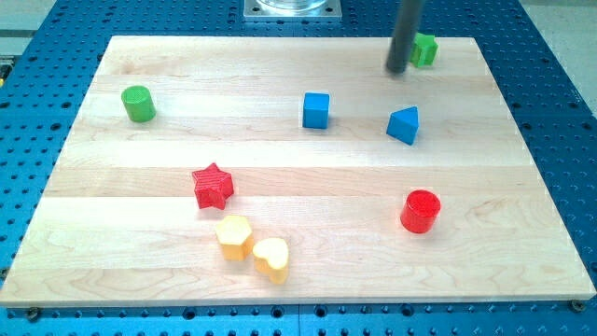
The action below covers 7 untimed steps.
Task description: Push the green circle diagonally to the top right of the blue cube
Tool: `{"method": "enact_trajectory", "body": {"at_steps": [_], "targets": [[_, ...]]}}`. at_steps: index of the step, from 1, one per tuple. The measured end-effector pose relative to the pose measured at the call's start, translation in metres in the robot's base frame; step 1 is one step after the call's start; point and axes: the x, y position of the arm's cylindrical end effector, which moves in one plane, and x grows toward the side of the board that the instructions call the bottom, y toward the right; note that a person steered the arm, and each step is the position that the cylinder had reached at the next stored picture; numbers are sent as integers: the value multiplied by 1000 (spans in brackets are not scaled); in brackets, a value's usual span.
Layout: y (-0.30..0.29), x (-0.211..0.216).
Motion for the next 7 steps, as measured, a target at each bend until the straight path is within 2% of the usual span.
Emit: {"method": "enact_trajectory", "body": {"at_steps": [1, 2, 3, 4, 5, 6, 7], "targets": [[-115, 16], [-214, 52], [-287, 134], [-355, 117], [-340, 56], [-351, 41], [-295, 7]]}}
